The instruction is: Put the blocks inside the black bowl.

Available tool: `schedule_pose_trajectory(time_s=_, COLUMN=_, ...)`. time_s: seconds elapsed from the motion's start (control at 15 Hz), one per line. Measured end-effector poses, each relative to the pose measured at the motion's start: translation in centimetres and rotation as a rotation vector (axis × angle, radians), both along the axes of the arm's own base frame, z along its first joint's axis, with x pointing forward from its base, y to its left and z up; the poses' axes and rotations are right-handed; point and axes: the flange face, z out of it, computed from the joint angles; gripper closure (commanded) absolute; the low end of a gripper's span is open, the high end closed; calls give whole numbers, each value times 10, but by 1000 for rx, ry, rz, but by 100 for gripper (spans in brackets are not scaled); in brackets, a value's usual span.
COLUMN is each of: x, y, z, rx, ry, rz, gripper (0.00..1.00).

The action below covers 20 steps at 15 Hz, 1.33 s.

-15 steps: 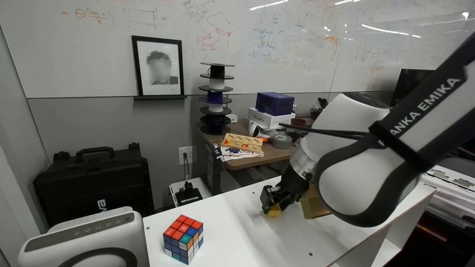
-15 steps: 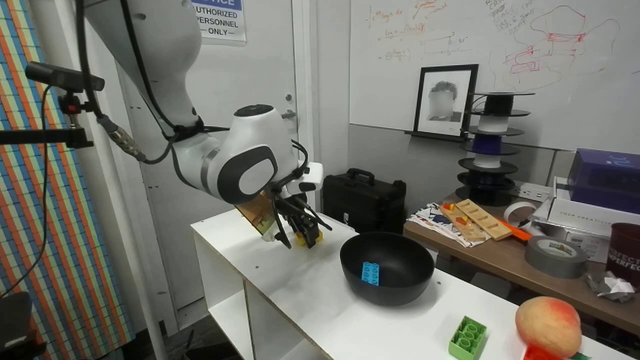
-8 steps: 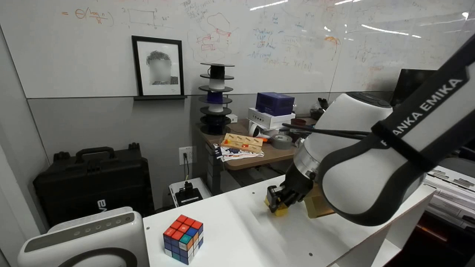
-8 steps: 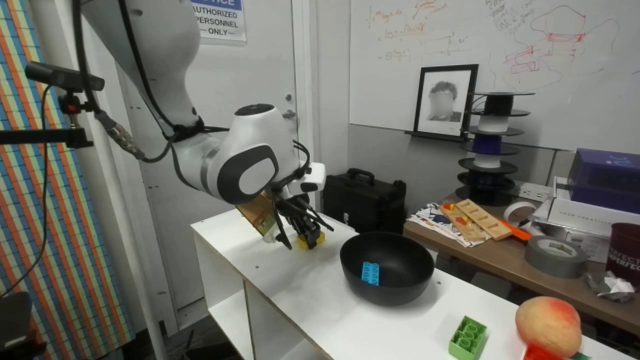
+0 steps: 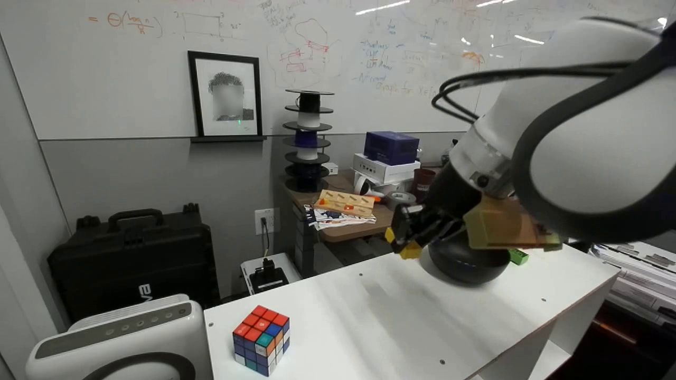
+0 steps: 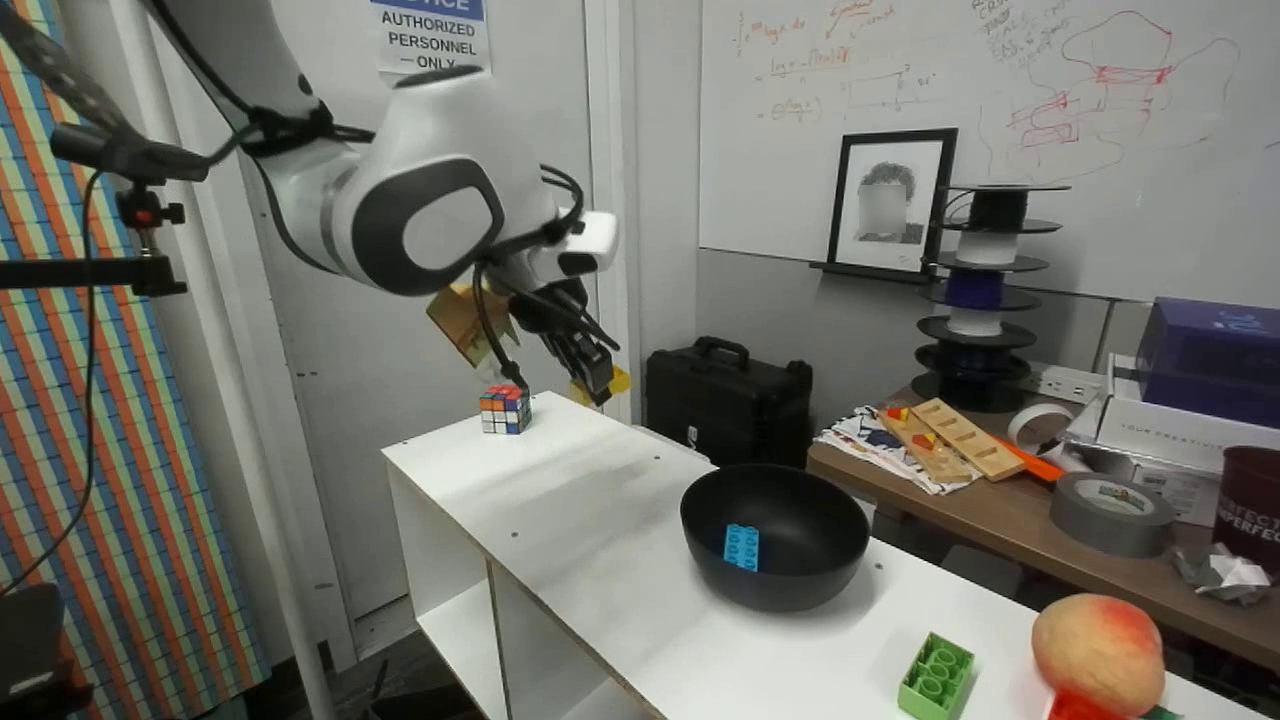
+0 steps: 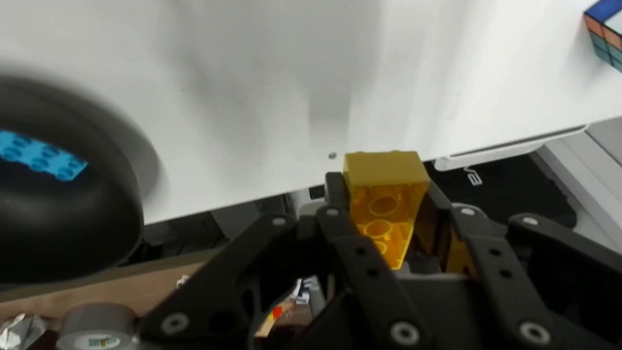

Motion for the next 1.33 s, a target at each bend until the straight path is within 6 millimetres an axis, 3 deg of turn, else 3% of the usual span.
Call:
schedule_pose_trajectory(time_s=0.2, x=-7, y=-28, z=57, rx=36, ry=-72, rz=-74, gripper=87)
schedule_pose_trajectory(time_s=0.4, x=-1, y=-84, z=99, rx=54, ry=-134, rz=-198, gripper=87)
schedule_pose_trajectory(time_s=0.53, x=3, y=-128, z=113, rx=51, ry=-159, rz=-282, gripper=87)
schedule_pose_trajectory(time_s=0.73, x=5, y=-181, z=109, rx=45, ry=-111, rz=-388, gripper=87)
schedule_pose_trajectory(time_s=0.87, x=5, y=-205, z=99, rx=51, ry=-45, rz=-441, gripper=87)
schedule_pose_trajectory(time_s=1.07, x=8, y=-227, z=83, rx=80, ry=54, rz=-505, gripper=87)
schedule_pose_trajectory(time_s=1.33, x=19, y=-237, z=70, rx=131, ry=98, rz=-552, gripper=87)
